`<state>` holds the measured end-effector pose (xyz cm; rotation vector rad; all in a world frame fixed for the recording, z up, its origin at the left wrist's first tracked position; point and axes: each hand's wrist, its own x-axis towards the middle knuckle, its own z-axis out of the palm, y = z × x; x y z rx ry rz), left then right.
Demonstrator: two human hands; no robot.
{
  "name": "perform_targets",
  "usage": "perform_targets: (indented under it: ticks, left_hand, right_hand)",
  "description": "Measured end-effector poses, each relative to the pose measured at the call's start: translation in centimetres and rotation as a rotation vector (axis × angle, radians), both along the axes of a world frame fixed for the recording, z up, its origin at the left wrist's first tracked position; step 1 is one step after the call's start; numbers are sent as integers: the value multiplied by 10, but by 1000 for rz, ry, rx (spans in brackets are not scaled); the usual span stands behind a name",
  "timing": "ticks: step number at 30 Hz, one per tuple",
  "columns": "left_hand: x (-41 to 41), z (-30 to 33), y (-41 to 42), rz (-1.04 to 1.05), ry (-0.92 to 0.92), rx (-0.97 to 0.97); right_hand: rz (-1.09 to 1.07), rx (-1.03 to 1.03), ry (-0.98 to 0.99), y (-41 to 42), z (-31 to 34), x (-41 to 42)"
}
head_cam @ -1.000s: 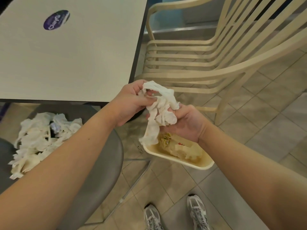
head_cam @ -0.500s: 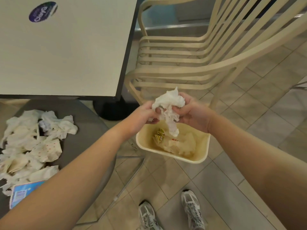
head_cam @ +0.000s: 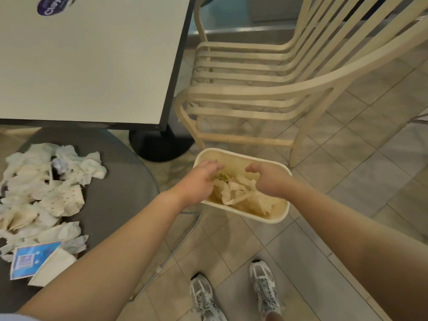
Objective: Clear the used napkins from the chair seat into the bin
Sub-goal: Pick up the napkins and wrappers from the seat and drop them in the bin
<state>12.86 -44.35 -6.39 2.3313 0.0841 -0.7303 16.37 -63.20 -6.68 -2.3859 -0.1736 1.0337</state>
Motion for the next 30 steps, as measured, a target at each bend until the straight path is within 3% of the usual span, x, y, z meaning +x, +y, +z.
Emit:
perform_targets:
  ticks: [6,13,26,30]
  left_hand:
    - [-14,12,20,57,-191,65]
    - [-76,22,86,244,-233,193]
    - [-200,1,241,643,-122,390]
    - [-236,-18,283,731,12,501]
  right_hand:
    - [42,122,-72,44,20,2]
    - [362,187,-172,131,31,-14]
    - [788,220,-119,315,3,-91]
    - [868,190,-109,371,-20,-117]
